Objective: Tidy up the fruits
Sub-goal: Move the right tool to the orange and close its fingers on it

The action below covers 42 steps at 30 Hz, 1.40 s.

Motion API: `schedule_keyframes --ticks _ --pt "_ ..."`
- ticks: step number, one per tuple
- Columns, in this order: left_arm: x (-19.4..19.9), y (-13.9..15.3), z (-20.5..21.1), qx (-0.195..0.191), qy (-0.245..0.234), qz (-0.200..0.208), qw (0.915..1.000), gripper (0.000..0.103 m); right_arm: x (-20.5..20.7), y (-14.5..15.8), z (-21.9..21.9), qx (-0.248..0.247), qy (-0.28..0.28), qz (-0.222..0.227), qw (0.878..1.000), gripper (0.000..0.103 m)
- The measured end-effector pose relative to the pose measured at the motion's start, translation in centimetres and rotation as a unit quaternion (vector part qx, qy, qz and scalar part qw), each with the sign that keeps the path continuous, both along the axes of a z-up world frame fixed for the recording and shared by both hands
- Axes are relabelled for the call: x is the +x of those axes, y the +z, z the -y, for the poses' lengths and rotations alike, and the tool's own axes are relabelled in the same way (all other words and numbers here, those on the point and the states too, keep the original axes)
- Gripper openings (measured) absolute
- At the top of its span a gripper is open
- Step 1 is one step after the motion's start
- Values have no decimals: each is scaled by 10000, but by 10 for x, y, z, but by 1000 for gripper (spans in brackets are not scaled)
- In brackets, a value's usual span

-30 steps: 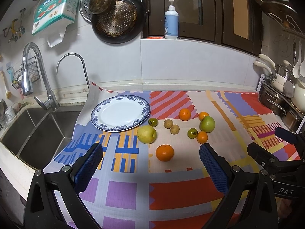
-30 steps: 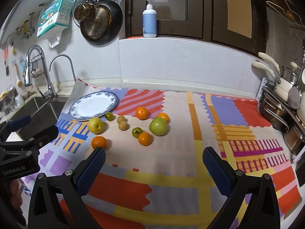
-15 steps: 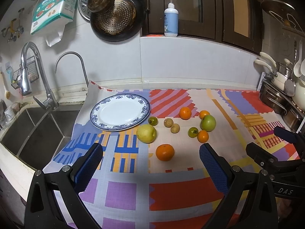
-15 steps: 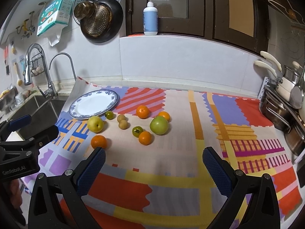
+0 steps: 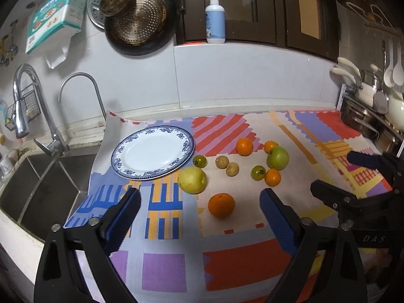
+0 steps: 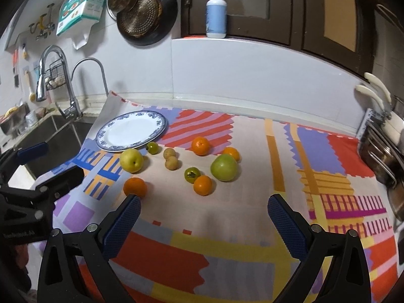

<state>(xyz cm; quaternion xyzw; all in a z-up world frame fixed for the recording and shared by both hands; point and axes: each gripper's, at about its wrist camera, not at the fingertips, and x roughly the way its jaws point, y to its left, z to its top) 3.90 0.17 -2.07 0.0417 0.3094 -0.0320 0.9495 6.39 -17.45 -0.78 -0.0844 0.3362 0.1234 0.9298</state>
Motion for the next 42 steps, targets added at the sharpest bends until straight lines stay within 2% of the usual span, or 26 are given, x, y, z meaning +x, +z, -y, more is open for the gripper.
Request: schedule_keyframes --ticks 4,9,22,29,36,42 --pt "13 -11 0 -7 -120 -166 9998 85 13 -9 -8 -213 146 -40 9997 92" --pt "32 -30 3 -105 -317 -545 9980 73 36 -25 -12 -255 296 -315 9987 83" --pt "70 -71 13 -258 -532 -1401 9884 59 87 -72 -10 -132 361 -1116 9930 64" --pt "83 -80 13 -323 -563 -1592 9851 54 99 -82 -10 -24 414 -1291 9908 55" --pt "92 -84 14 -422 -640 -1675 9829 43 108 -86 -10 29 407 -1312 9905 46" --pt "97 -84 17 -398 -662 -1594 9842 42 113 -88 -10 46 404 -1347 9901 41"
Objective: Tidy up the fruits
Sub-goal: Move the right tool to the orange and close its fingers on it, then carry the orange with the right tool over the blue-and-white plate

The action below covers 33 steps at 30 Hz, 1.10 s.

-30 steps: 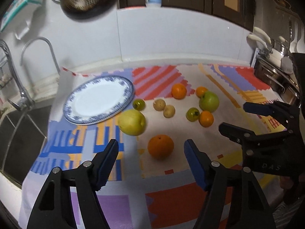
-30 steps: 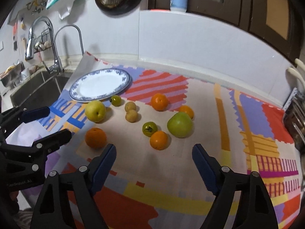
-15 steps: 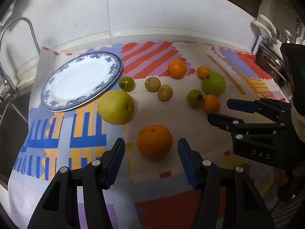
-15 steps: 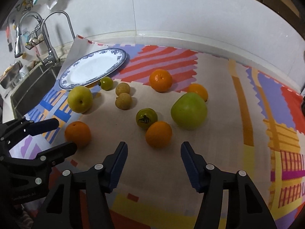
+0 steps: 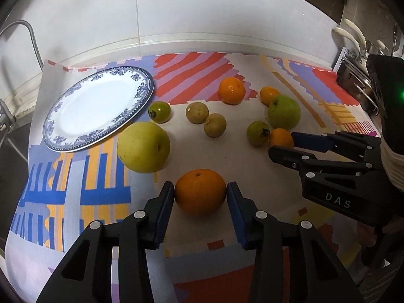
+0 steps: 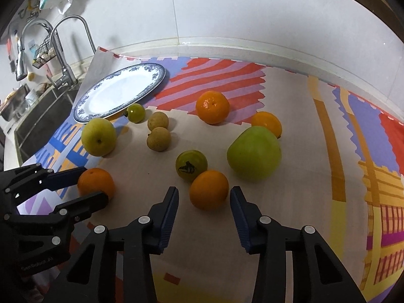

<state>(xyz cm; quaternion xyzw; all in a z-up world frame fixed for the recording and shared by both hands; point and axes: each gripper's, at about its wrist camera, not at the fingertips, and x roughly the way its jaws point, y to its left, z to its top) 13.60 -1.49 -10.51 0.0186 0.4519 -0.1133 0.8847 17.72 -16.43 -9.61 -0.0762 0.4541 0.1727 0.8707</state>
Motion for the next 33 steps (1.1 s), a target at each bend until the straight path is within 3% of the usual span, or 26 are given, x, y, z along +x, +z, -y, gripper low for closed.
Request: schedule_keyframes --ticks 6,12,33 --pt "2 -1 0 -29 29 15 10000 42 3 -2 1 -25 -37 43 10000 34" --pt "0 3 -1 -50 53 90 9999 42 2 -2 2 35 -18 36 10000 33" --pt "-35 55 -16 -99 243 970 9949 42 -39 44 -14 319 367 564 9972 33"
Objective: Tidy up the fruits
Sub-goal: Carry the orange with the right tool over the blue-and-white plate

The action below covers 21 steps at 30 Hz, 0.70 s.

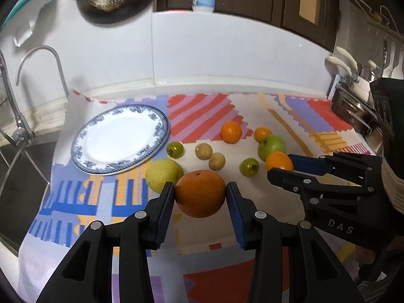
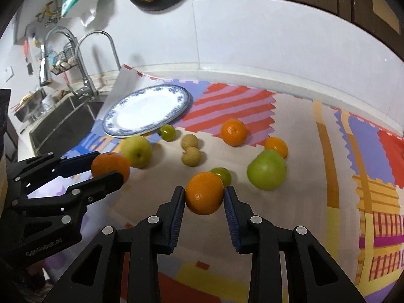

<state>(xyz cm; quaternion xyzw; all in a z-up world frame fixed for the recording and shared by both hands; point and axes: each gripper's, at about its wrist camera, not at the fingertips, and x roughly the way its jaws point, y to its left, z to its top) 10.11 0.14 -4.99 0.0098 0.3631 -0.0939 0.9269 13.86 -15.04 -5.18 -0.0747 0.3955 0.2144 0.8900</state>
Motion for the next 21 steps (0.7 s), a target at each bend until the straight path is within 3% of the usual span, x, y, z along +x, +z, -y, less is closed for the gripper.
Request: schedule_keyframes --ticks 7,21 --pt "-6 18 -21 40 202 274 9994 42 -7 26 -16 130 179 344 9992 33" --pt "6 54 -78 92 572 716 9958 41 10 53 -80 422 687 597 9950 33"
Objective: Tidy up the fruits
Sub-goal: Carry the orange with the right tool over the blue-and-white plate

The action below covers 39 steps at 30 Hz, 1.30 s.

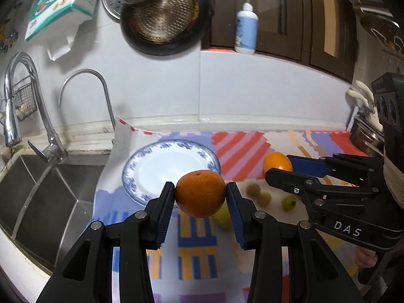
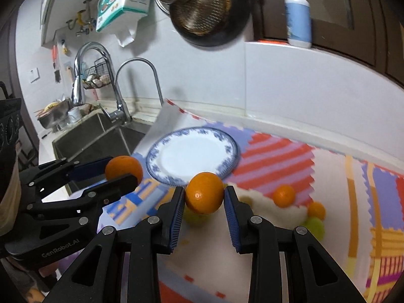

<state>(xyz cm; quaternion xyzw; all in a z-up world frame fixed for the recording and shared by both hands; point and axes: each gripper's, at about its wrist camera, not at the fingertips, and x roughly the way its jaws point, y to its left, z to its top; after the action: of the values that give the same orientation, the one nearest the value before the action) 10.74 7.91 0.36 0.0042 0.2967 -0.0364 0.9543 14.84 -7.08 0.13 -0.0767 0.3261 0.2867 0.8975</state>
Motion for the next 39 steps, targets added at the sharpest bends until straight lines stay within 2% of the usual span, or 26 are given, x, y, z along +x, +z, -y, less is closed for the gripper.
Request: schedule_keyframes --ticks 8,17,29,39 --pt "31 13 -28 7 133 59 9999 41 37 12 -37 -41 156 105 9998 33" --pt "81 9 -48 51 223 -51 9997 41 90 8 -68 -139 237 -162 9995 33" --pt "155 -31 -74 22 368 -548 9978 41 170 -41 -99 -427 306 -852 9950 33" --pt "205 -74 -95 -91 353 -1050 9938 41 214 -89 -114 -706 265 -1429 9869 33"
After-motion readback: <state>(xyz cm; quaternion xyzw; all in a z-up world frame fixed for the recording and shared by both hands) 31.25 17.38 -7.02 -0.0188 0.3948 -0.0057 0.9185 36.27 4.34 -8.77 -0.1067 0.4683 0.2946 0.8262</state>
